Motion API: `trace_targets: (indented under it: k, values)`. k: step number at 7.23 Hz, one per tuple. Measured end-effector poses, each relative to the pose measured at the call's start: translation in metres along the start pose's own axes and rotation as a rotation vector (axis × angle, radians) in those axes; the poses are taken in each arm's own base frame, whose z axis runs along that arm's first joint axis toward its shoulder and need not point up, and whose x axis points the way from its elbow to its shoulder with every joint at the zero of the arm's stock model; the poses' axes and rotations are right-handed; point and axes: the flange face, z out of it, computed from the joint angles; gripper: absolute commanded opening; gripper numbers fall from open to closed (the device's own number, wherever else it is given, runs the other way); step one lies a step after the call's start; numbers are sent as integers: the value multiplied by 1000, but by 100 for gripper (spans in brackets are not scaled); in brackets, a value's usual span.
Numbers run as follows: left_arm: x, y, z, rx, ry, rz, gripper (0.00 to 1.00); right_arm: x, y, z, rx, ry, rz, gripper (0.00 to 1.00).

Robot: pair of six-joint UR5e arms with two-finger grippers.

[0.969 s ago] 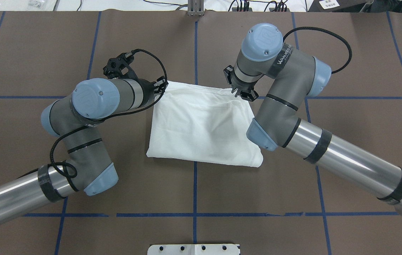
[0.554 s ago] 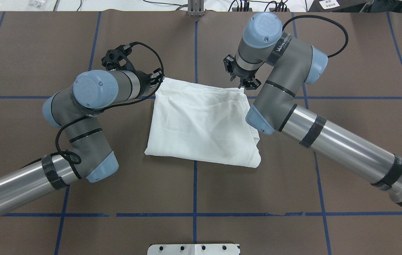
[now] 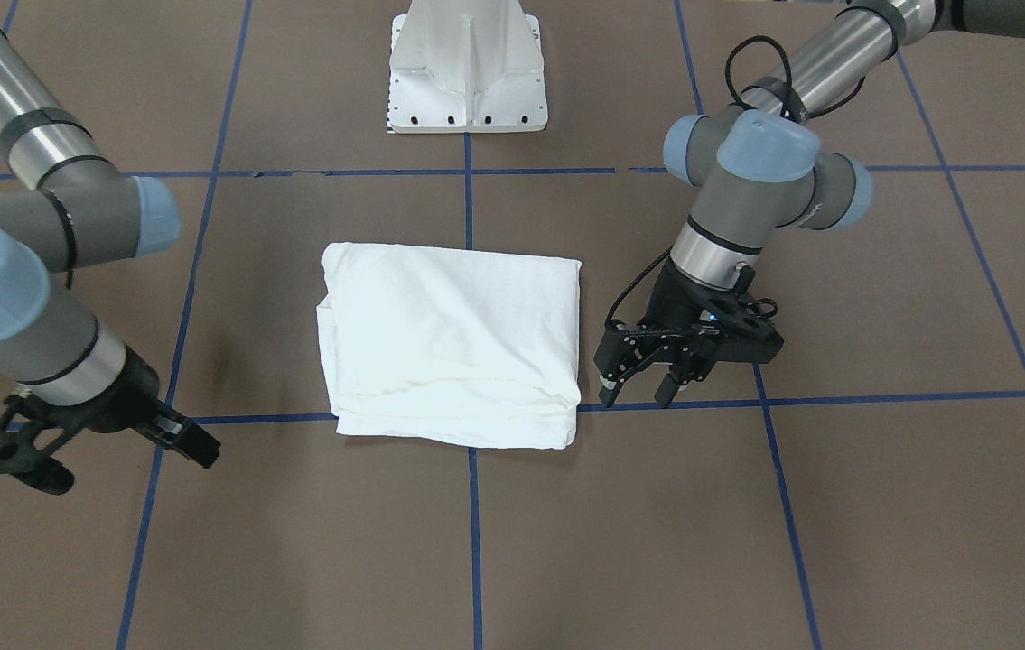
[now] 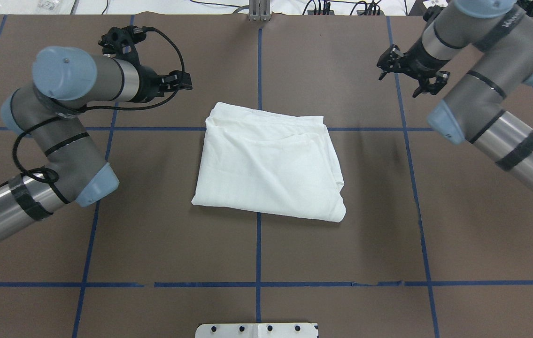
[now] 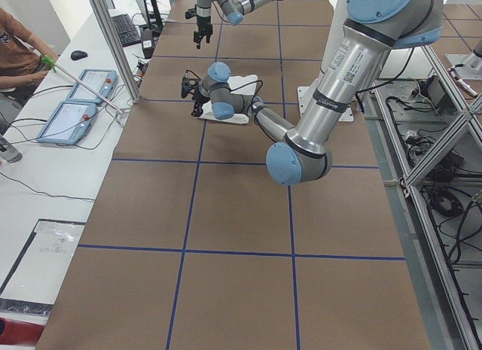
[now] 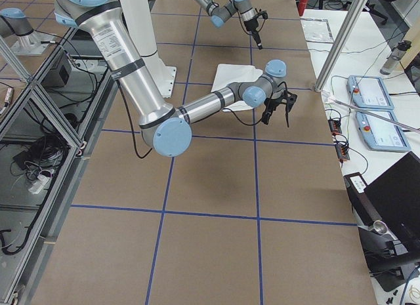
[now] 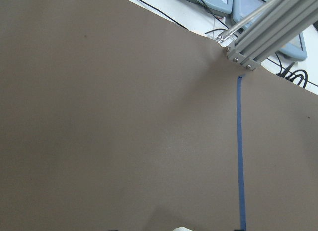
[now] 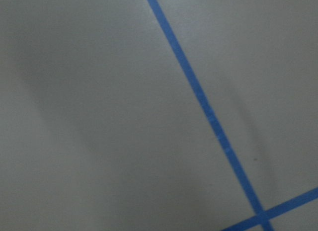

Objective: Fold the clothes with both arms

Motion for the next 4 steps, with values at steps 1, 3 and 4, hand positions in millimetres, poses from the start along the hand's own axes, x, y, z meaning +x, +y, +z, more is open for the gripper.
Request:
trace_targets:
  k: [1,3,4]
  values:
    - [-40,-10,-25,-35,-7,123,82,58,-16,-15,-4,8,-101,100]
    - [-154,-31,-85,-123,-50,349,83,187,-50,-46,-12,29,-294,100]
    - [-213,-41,-118,-159,-91,450,84,251,-61,-63,-8,39,-368,100]
